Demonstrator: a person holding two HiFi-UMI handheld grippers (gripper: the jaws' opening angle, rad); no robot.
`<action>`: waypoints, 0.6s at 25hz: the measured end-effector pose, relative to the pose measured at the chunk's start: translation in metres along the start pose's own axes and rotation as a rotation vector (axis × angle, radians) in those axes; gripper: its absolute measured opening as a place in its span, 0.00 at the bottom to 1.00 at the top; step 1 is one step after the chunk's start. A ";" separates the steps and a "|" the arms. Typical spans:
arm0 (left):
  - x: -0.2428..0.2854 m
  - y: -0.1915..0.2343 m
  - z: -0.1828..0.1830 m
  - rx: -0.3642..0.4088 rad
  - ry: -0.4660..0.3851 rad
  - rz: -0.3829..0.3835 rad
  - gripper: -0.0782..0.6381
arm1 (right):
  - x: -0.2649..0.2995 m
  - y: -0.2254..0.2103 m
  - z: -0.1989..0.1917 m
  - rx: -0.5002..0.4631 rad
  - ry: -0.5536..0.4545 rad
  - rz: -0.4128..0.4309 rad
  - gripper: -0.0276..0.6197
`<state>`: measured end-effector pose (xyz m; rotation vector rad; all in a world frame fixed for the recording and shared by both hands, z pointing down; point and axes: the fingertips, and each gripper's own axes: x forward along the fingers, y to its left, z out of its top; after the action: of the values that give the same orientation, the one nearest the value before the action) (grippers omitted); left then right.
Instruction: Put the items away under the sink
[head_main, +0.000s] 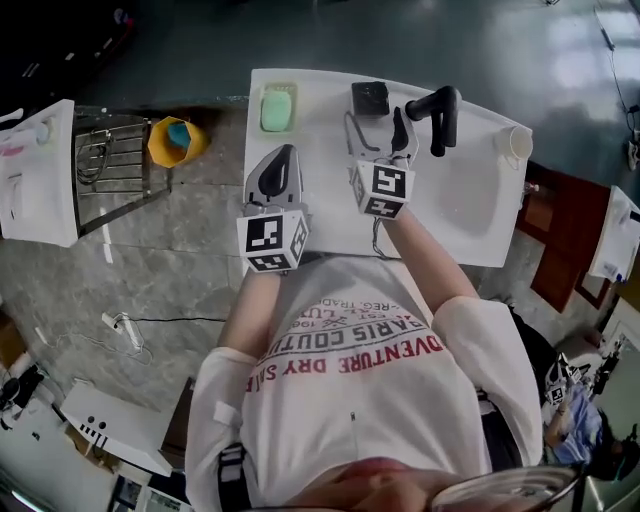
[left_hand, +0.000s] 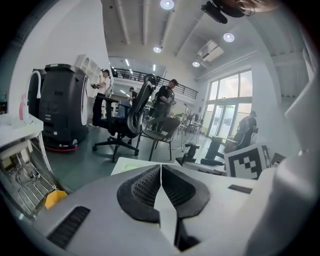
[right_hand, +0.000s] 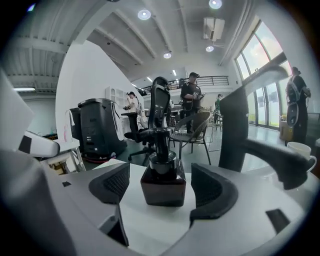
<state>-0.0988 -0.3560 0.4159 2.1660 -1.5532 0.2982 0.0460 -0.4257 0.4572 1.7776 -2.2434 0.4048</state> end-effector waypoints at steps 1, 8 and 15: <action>0.004 0.001 -0.003 -0.004 0.008 0.001 0.15 | 0.008 -0.002 -0.004 -0.009 0.008 -0.010 0.61; 0.024 0.005 -0.018 -0.028 0.046 0.000 0.15 | 0.041 -0.006 -0.026 -0.030 0.042 -0.034 0.62; 0.032 0.007 -0.033 -0.052 0.079 0.004 0.15 | 0.061 -0.010 -0.023 -0.038 0.026 -0.075 0.62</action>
<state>-0.0915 -0.3686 0.4598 2.0864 -1.5057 0.3364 0.0424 -0.4743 0.5007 1.8207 -2.1448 0.3655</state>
